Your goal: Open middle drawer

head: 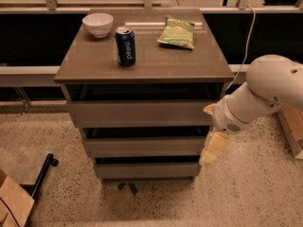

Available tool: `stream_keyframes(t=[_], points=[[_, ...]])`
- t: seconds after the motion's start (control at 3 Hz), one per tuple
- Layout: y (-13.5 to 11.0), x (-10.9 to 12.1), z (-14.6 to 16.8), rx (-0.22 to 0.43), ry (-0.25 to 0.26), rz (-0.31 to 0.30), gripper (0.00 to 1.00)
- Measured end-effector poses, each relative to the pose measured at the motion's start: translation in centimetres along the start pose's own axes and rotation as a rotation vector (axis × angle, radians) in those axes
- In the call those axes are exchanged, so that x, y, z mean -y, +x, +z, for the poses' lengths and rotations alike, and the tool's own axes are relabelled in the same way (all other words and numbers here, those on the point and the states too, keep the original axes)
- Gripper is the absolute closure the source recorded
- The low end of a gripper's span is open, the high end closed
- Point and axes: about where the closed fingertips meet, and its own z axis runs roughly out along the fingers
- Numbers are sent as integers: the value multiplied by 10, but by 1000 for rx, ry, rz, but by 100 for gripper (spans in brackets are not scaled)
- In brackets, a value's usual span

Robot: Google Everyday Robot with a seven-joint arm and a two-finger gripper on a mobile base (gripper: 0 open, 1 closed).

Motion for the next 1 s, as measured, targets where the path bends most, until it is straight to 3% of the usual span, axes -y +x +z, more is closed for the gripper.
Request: stream_keyframes(t=[0.67, 1.0], points=[[-4, 18, 56, 34, -27, 20, 0], [5, 32, 88, 66, -66, 69, 0]])
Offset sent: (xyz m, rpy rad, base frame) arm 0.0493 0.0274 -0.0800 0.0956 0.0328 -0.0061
